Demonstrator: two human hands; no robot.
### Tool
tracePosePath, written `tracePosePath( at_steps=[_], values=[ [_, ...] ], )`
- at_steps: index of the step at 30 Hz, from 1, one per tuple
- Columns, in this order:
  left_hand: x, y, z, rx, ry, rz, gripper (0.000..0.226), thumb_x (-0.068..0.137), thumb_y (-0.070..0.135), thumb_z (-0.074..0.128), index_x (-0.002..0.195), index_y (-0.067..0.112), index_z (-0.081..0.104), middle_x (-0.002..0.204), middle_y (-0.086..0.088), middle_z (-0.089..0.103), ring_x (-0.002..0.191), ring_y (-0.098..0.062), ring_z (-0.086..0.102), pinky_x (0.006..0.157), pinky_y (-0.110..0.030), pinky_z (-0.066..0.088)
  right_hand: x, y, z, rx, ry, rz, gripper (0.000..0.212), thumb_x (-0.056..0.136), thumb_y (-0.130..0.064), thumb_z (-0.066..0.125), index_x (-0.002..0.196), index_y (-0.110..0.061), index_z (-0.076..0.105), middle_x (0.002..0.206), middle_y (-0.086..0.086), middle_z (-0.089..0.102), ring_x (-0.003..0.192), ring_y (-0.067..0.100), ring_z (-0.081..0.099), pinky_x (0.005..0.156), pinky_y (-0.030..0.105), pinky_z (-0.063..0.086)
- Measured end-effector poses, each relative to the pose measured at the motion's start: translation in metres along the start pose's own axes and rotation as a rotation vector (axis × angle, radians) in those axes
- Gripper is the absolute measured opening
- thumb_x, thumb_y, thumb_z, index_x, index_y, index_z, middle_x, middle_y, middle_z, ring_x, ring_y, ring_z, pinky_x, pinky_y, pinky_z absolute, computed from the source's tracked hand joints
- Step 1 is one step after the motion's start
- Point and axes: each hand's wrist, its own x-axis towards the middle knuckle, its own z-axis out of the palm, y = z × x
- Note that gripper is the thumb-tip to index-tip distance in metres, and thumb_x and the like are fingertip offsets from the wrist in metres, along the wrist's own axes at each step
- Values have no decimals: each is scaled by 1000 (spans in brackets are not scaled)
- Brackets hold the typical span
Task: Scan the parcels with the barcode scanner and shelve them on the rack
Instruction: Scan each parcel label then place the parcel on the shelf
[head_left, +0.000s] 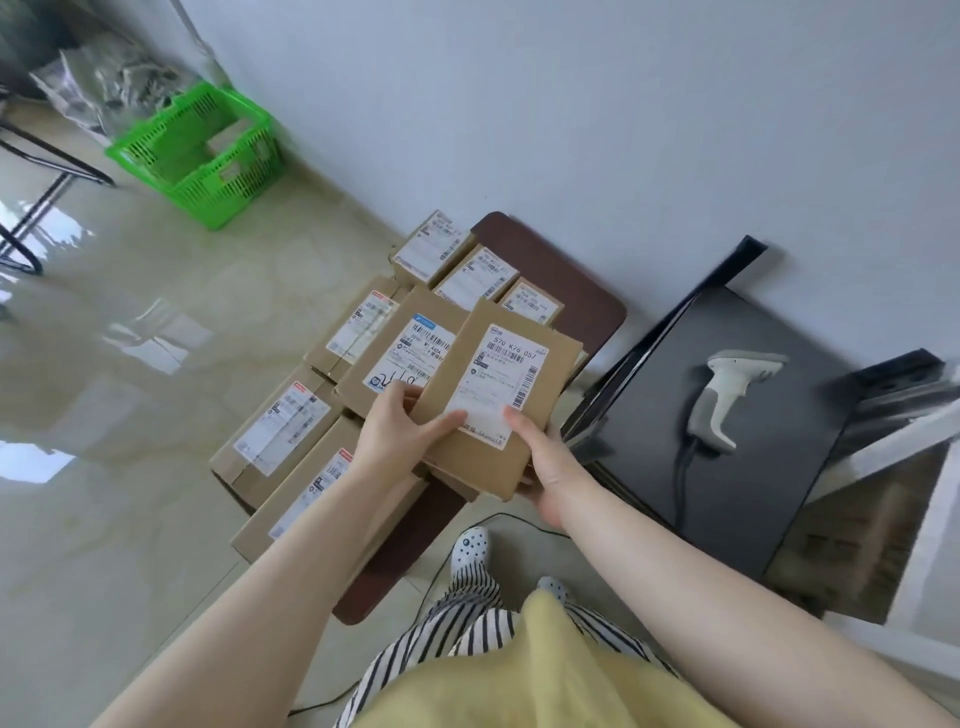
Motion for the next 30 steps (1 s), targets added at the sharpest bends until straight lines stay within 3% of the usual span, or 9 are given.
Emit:
tracePosePath(
  at_steps=[3, 8, 12, 14, 19, 22, 26, 28, 30],
  values=[
    [1, 20, -14, -162, -123, -50, 53, 73, 51, 85, 107, 29, 51, 108, 7, 61, 93, -8, 62, 75, -29, 55, -17, -26, 1, -56, 26, -96, 80, 76, -46, 81, 143, -31, 39, 121, 2, 68, 107, 25, 65, 80, 40, 55],
    [5, 61, -25, -453, -434, -85, 86, 75, 39, 84, 144, 28, 34, 129, -2, 64, 103, -19, 70, 77, -28, 58, -43, -82, -5, -177, -19, -269, 71, 80, -41, 80, 140, -32, 44, 125, -7, 67, 108, 13, 63, 75, 28, 45],
    [9, 88, -15, -504, -545, -14, 87, 74, 33, 82, 148, 34, 36, 127, 3, 70, 101, -15, 74, 74, -25, 59, -55, -121, -25, -266, -96, -340, 83, 67, -43, 79, 142, -34, 45, 122, -10, 69, 113, 14, 62, 90, 34, 46],
    [11, 94, -11, -513, -563, -1, 90, 72, 32, 78, 151, 36, 35, 126, 4, 70, 102, -16, 73, 75, -26, 59, -58, -131, -34, -287, -135, -338, 83, 65, -39, 78, 141, -33, 47, 117, -11, 71, 110, 12, 63, 102, 38, 44],
    [9, 119, 14, -526, -564, 54, 88, 75, 31, 75, 147, 52, 29, 132, 6, 67, 106, -17, 72, 79, -29, 59, -55, -154, -64, -300, -186, -352, 69, 68, -37, 78, 133, -34, 53, 115, -11, 73, 113, 16, 65, 109, 44, 44],
    [10, 130, 33, -541, -486, 60, 94, 67, 38, 81, 148, 44, 34, 127, 5, 69, 100, -16, 73, 73, -27, 58, -44, -159, -79, -295, -194, -351, 60, 73, -44, 76, 129, -36, 56, 119, -10, 72, 116, 18, 64, 110, 46, 43],
    [14, 137, 52, -533, -399, 48, 108, 54, 48, 86, 149, 44, 34, 128, 2, 68, 108, -23, 71, 80, -37, 60, -27, -157, -100, -306, -154, -356, 63, 79, -51, 71, 136, -31, 54, 122, -7, 71, 115, 16, 64, 108, 45, 45],
    [16, 139, 56, -535, -358, 44, 108, 56, 44, 88, 150, 45, 33, 130, 1, 67, 108, -25, 72, 82, -42, 61, -17, -153, -111, -288, -63, -408, 61, 87, -50, 66, 142, -27, 49, 124, -7, 67, 114, 12, 62, 106, 41, 47],
    [20, 138, 58, -562, -303, 33, 99, 70, 31, 87, 151, 43, 32, 127, 2, 69, 100, -21, 74, 75, -38, 62, 1, -144, -129, -251, 206, -500, 58, 93, -44, 64, 144, -22, 46, 128, -6, 59, 117, 11, 57, 102, 34, 46]
  ],
)
